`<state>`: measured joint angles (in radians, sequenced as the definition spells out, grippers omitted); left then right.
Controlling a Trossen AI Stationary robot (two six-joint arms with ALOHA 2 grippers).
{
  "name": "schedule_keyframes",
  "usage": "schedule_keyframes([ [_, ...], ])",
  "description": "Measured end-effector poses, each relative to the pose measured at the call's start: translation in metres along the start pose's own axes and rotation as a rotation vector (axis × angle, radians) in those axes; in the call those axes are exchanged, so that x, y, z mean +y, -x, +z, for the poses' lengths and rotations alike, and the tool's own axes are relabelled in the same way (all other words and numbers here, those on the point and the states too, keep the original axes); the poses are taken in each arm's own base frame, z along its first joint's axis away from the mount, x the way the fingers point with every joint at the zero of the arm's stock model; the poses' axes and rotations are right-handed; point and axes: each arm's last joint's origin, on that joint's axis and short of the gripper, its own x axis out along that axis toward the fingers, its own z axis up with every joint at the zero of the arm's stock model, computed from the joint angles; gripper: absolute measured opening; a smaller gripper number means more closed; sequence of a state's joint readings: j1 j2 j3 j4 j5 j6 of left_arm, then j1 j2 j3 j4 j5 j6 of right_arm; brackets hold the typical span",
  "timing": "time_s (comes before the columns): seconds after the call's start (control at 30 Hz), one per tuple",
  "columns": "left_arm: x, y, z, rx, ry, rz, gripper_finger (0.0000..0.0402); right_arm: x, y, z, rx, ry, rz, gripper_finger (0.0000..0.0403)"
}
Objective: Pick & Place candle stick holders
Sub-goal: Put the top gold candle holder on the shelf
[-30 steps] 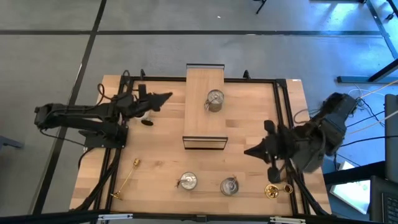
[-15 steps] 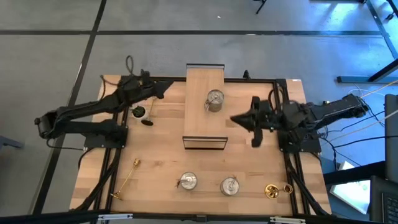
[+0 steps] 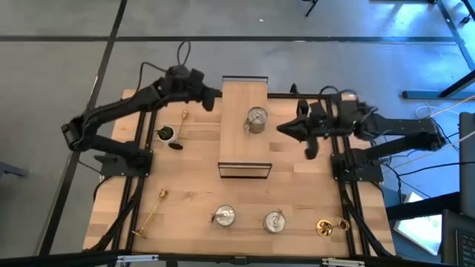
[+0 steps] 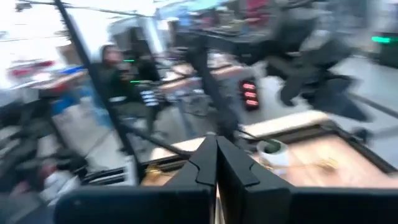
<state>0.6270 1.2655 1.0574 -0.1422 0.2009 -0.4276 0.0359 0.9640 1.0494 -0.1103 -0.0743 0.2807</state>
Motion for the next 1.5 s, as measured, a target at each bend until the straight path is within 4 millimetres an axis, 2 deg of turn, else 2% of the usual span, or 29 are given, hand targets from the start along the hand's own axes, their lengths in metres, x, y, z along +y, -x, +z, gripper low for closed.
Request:
schedule_keyframes([
  [0.1,-0.01,0.001,0.021,-0.091,0.008,-0.033,0.0002,-0.005,0.008,-0.001,0.074,0.024,0.087,0.0003],
  [0.2,-0.011,0.0,0.035,-0.121,0.007,0.028,0.0002,-0.009,0.01,-0.005,0.097,0.022,0.135,0.0003],
  [0.37,-0.011,-0.001,0.043,0.026,-0.064,0.179,0.0002,-0.011,0.021,-0.008,0.063,0.036,0.169,0.0003],
  [0.53,0.0,-0.007,0.031,0.372,-0.07,0.425,0.0002,-0.012,0.028,-0.009,0.015,0.04,0.168,0.0003],
  [0.7,0.013,-0.022,0.008,0.632,-0.023,0.522,0.0002,-0.014,0.026,-0.019,0.037,0.02,0.197,0.0003],
  [0.83,0.015,-0.027,-0.006,0.739,-0.048,0.629,0.0002,-0.012,0.027,-0.018,0.043,0.004,0.229,0.0003],
  [0.97,0.016,-0.032,-0.014,0.791,-0.197,0.746,0.0002,-0.012,0.028,-0.019,0.055,0.0,0.246,0.0003],
  [1.03,0.015,-0.032,-0.019,0.836,-0.216,0.784,0.0002,-0.012,0.027,-0.02,0.061,-0.009,0.254,0.0003],
  [1.1,0.018,-0.032,-0.024,0.866,-0.128,0.841,0.0002,-0.011,0.028,-0.02,0.065,-0.019,0.265,0.0003],
  [1.2,0.035,-0.031,-0.027,0.908,0.109,0.92,0.0002,-0.011,0.028,-0.021,0.076,-0.027,0.267,0.0003],
  [1.3,0.052,-0.032,-0.025,0.913,0.3,0.921,0.0002,-0.01,0.028,-0.021,0.079,-0.026,0.28,0.0003],
  [1.4,0.066,-0.029,-0.02,0.918,0.395,0.909,0.0002,-0.007,0.027,-0.022,0.085,-0.026,0.298,0.0003],
  [1.5,0.082,-0.023,-0.015,0.914,0.41,0.927,0.0002,-0.004,0.027,-0.023,0.091,-0.034,0.313,0.0003],
])
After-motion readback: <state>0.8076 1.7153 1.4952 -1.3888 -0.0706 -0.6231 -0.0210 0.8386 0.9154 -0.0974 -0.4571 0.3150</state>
